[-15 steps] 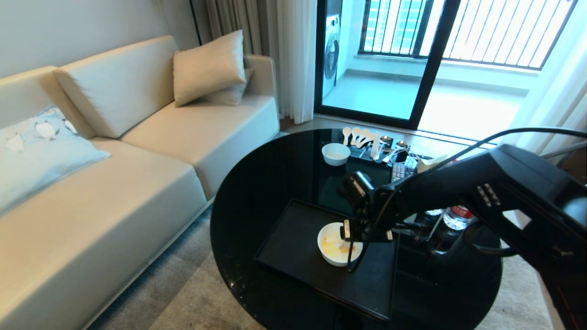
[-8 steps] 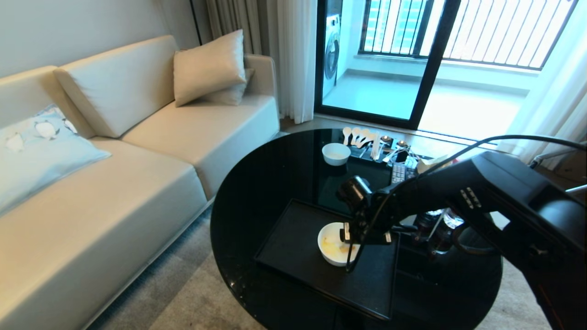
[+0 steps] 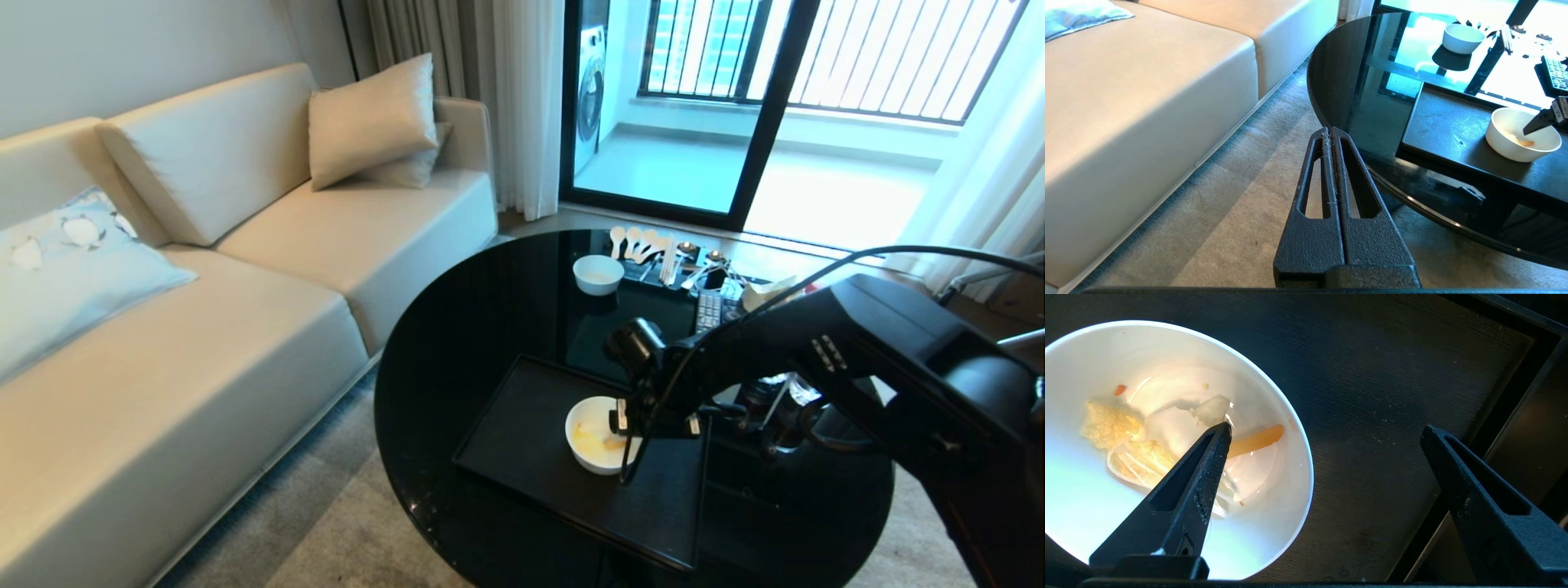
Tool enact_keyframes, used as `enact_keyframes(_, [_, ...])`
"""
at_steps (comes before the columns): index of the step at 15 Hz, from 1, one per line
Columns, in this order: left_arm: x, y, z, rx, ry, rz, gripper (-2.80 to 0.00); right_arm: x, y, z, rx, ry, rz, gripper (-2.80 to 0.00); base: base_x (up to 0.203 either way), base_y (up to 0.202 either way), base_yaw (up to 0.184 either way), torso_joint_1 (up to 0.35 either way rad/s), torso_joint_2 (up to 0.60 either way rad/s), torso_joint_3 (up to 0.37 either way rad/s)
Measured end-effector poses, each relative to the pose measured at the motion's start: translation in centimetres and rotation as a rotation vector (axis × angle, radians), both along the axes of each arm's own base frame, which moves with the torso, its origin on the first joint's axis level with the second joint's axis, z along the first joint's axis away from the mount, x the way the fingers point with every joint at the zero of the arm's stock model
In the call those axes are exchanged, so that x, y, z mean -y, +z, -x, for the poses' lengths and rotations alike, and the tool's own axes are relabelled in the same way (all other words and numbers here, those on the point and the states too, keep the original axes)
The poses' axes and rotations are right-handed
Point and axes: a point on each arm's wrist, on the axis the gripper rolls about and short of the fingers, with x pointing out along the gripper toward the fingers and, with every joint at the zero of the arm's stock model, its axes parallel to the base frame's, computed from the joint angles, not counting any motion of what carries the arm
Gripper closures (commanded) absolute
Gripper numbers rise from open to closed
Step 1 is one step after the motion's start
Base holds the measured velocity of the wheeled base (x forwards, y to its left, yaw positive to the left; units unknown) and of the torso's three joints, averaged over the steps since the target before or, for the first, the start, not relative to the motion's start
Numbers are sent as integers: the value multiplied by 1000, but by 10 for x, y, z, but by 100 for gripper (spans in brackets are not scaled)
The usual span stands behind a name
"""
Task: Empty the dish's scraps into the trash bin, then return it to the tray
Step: Pick up the bowl with leftover food
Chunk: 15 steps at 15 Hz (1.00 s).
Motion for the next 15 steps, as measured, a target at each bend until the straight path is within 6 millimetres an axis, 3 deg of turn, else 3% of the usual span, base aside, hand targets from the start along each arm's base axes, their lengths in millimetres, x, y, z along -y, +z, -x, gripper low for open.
enact_keyframes(12, [0,0,0,0,0,0,0,-3,-10,-6,-3,0,1,-280,0,0,0,0,0,0])
enact_keyframes(13, [0,0,0,0,0,0,0,-3,-10,-6,-4,0,2,0,0,0,0,0,0,0])
enact_keyframes(15, [0,0,0,0,0,0,0,-4,-12,-6,-6,0,3,0,0,0,0,0,0,0])
